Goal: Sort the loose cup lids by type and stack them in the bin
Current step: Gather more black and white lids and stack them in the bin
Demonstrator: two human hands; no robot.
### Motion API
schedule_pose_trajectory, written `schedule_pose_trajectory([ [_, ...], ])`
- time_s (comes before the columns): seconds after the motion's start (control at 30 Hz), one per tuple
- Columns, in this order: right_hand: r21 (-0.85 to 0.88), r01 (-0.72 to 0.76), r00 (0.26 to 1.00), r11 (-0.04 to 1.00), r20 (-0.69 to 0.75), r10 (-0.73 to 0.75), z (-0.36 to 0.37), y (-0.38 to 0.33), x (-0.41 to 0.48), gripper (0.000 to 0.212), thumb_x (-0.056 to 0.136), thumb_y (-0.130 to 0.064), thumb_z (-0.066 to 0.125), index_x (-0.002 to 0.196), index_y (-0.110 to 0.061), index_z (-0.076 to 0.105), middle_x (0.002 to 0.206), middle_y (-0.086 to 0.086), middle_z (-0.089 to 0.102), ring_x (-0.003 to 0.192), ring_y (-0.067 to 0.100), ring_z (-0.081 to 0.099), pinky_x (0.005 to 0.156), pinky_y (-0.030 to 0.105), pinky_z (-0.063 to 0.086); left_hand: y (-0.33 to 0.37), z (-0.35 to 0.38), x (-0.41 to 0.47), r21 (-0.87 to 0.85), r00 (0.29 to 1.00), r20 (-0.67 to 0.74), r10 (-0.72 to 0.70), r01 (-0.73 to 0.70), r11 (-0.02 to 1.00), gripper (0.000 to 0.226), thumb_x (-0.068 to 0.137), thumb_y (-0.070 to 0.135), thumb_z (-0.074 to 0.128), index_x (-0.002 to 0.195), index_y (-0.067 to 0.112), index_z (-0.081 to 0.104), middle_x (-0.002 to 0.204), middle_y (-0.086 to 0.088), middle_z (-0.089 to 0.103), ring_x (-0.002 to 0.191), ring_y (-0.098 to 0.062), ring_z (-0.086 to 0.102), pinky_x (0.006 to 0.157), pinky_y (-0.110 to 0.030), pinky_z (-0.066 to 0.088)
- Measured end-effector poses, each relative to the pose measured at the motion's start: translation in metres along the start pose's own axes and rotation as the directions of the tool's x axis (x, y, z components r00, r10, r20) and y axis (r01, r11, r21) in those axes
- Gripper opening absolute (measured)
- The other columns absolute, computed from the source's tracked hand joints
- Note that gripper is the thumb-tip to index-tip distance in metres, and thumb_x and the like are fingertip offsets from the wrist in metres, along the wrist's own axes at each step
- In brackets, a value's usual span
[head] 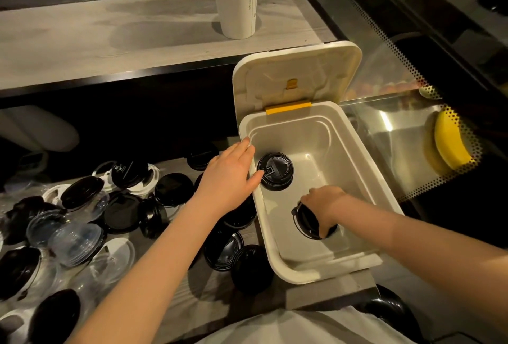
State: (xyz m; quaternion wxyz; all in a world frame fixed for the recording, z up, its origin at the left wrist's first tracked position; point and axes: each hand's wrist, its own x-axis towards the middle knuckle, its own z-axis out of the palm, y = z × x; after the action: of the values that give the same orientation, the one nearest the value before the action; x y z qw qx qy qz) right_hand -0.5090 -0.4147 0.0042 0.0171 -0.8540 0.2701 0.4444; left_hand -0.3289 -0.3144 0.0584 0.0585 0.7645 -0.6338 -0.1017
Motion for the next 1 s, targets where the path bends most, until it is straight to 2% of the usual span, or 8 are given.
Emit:
schedule_pose_trajectory([
  [0.07,-0.022,0.004,0.998,1.000,-0.062,-0.005,0.006,-0.005,0.007,0.074,0.076,-0.038,0.072,0.135,-0.011,0.036,0.127,0.008,0.048,0.112,0.026,0.056,0.071,0.033,0.045,0.000,0.000,0.000,-0.001,1.000,0.000,0.001,-0.001,1.000,0.062,0.097,0.045,0.036,0.149,0.016,0.019,0.158,-0.002,0.013,0.144,-0.017,0.015,0.115,-0.037,0.022],
  [0.23,0.103,-0.053,0.965,0.993,-0.250,0.077,-0.003,0.012,0.024,0.062,0.081,-0.028,0.064,0.133,-0.006,0.037,0.126,0.011,0.050,0.113,0.029,0.054,0.077,0.034,0.046,-0.001,0.000,0.000,0.036,1.000,-0.001,0.010,-0.010,0.999,0.061,0.097,0.045,0.035,0.149,0.016,0.019,0.158,-0.001,0.014,0.144,-0.016,0.016,0.114,-0.038,0.024],
  [0.4,0.149,-0.070,0.976,0.986,-0.195,0.099,-0.012,0.013,0.029,0.067,0.076,-0.032,0.072,0.130,-0.008,0.039,0.126,0.010,0.049,0.116,0.029,0.051,0.081,0.037,0.046,0.000,-0.002,0.000,0.070,1.000,0.001,0.023,-0.023,0.997,0.061,0.097,0.045,0.035,0.148,0.015,0.021,0.157,-0.002,0.015,0.143,-0.017,0.017,0.112,-0.036,0.025],
  [0.53,0.273,-0.072,0.951,0.959,-0.271,0.148,-0.029,0.015,0.012,0.056,0.085,-0.041,0.060,0.130,-0.012,0.043,0.128,0.009,0.049,0.121,0.029,0.047,0.089,0.039,0.045,-0.003,-0.007,0.001,0.052,0.999,0.016,0.040,-0.041,0.998,0.062,0.096,0.048,0.039,0.147,0.017,0.023,0.157,-0.002,0.018,0.143,-0.018,0.017,0.112,-0.037,0.025],
  [0.67,0.429,-0.034,0.858,0.903,-0.451,0.246,-0.062,0.005,-0.018,0.046,0.092,-0.041,0.051,0.131,-0.018,0.046,0.129,0.006,0.054,0.119,0.028,0.050,0.088,0.037,0.045,-0.025,-0.025,-0.006,0.009,1.000,-0.006,0.004,-0.004,1.000,0.063,0.094,0.049,0.042,0.147,0.018,0.026,0.156,-0.002,0.022,0.144,-0.021,0.016,0.115,-0.042,0.023],
  [0.8,0.485,0.172,0.659,0.857,-0.704,0.266,-0.091,-0.029,-0.047,0.042,0.092,-0.034,0.052,0.130,-0.016,0.050,0.123,0.006,0.058,0.114,0.026,0.053,0.087,0.038,0.048,-0.071,-0.040,-0.028,0.046,0.994,-0.067,-0.089,0.092,0.995,0.059,0.093,0.044,0.048,0.144,0.016,0.035,0.153,-0.003,0.028,0.143,-0.023,0.019,0.114,-0.044,0.026],
  [0.87,0.461,0.261,0.594,0.848,-0.769,0.234,-0.103,-0.057,-0.060,0.041,0.093,-0.032,0.053,0.131,-0.018,0.049,0.126,0.003,0.057,0.118,0.024,0.050,0.090,0.037,0.047,-0.095,-0.042,-0.044,0.029,0.990,-0.066,-0.126,0.128,0.991,0.058,0.093,0.042,0.050,0.142,0.015,0.037,0.151,-0.004,0.032,0.142,-0.023,0.022,0.114,-0.043,0.027],
  [1.0,0.435,0.372,0.599,0.820,-0.787,0.145,-0.106,-0.119,-0.060,0.039,0.093,-0.027,0.052,0.130,-0.017,0.050,0.124,0.003,0.055,0.117,0.022,0.049,0.092,0.034,0.043,-0.134,-0.022,-0.081,0.033,0.986,0.004,-0.169,0.169,0.985,0.056,0.093,0.039,0.051,0.140,0.011,0.040,0.144,-0.007,0.041,0.135,-0.024,0.033,0.108,-0.040,0.035],
])
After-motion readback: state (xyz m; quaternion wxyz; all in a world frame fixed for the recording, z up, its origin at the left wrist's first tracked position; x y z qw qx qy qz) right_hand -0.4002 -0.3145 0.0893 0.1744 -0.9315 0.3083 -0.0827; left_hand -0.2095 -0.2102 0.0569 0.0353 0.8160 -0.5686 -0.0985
